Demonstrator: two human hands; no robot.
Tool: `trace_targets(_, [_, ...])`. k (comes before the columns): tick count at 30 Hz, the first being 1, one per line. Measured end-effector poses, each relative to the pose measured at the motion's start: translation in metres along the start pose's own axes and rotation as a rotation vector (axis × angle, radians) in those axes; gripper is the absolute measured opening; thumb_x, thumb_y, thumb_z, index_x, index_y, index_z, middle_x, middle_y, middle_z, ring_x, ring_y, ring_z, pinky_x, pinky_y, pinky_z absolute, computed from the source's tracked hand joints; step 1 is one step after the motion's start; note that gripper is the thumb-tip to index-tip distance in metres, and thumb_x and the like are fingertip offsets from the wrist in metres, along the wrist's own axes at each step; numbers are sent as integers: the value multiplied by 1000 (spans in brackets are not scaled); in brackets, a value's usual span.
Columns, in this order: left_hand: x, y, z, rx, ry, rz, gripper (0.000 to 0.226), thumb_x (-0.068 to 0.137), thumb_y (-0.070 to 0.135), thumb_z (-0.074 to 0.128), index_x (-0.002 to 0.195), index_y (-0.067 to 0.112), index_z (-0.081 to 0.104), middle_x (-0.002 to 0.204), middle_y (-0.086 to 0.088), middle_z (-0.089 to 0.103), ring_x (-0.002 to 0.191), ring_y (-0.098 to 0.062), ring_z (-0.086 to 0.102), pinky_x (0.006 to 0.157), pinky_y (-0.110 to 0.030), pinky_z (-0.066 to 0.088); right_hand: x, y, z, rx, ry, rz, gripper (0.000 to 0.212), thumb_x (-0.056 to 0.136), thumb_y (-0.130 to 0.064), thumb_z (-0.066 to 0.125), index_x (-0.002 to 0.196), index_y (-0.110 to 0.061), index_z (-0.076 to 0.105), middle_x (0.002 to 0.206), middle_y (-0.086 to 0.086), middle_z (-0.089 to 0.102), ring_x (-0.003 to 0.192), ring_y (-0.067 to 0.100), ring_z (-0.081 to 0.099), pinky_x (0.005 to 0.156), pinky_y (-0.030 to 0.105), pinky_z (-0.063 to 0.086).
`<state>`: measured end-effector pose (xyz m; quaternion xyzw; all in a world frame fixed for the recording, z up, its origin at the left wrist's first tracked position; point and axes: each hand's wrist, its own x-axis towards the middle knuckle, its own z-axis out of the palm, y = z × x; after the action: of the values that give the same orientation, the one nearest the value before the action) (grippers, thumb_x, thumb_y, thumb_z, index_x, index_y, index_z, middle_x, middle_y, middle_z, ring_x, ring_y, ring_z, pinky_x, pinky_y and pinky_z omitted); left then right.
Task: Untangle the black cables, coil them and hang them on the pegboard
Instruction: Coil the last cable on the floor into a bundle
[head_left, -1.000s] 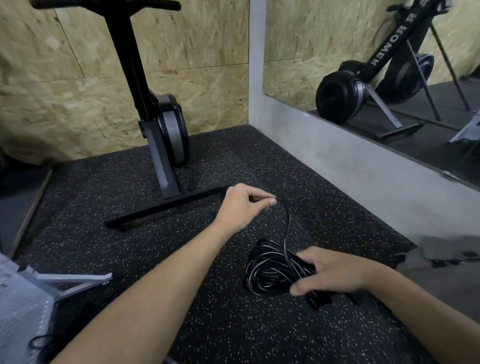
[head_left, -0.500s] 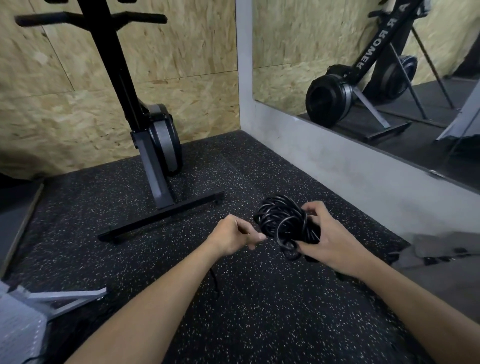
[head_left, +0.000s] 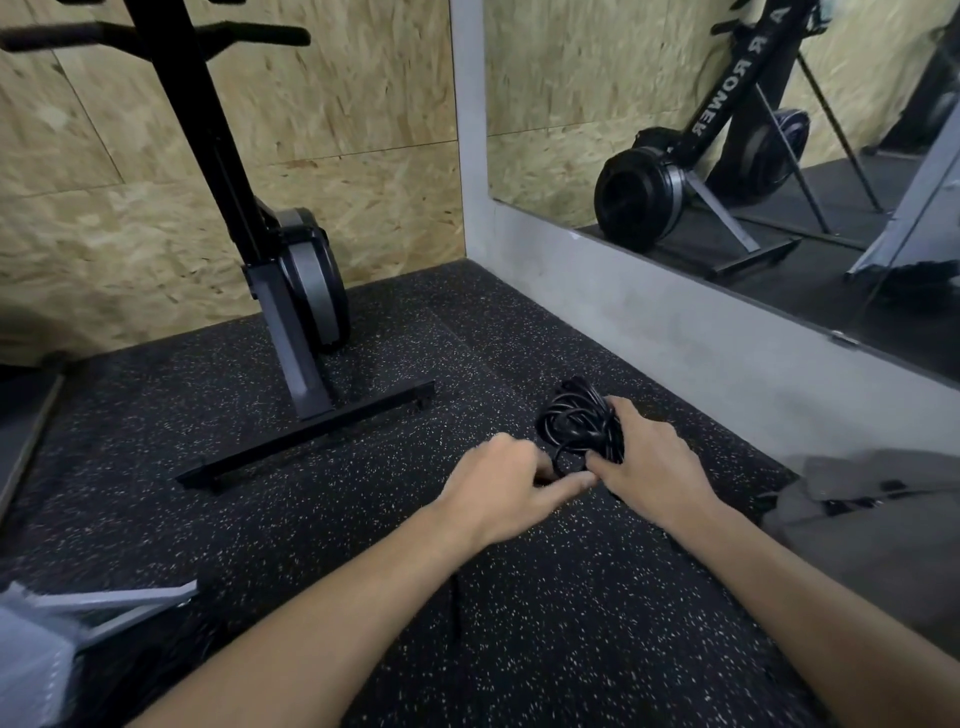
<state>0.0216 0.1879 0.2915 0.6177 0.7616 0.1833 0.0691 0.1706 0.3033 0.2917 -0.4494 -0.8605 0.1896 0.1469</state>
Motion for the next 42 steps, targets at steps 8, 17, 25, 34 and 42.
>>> trace_targets(8, [7,0,-4,-107,85,-138,77,94,80,41,58,14,57,51,3,55,44,-17,49,54,-32,50,0,-3,10,-78,-2,-91,68,93,-41,68,151,-28,35,117,1,69,101,27,69,85,44,56])
trace_targets(17, [-1,-3,-11,-183,77,-19,30,90,56,58,100,27,56,60,3,62,46,-11,49,52,-28,38,3,3,13,-10,-101,6,55,94,-39,67,140,-25,42,101,4,66,89,29,67,79,41,55])
trace_targets(25, [2,0,-28,200,28,327,95,85,51,80,156,40,17,74,8,64,60,-13,60,54,-24,46,9,8,13,67,-163,91,49,92,-39,66,134,-22,47,101,5,66,90,29,67,87,46,58])
trace_targets(34, [9,-4,-26,474,101,499,101,81,62,77,162,46,20,86,13,44,64,-8,46,46,-23,19,9,19,11,168,-282,80,50,92,-40,70,137,-23,55,106,-2,68,94,15,66,73,25,48])
trace_targets(42, [11,-1,-37,70,-9,396,74,90,41,76,155,39,42,95,17,52,84,-3,54,75,-30,56,9,19,14,156,-305,40,46,91,-45,71,130,-25,55,109,-2,70,95,14,65,72,25,47])
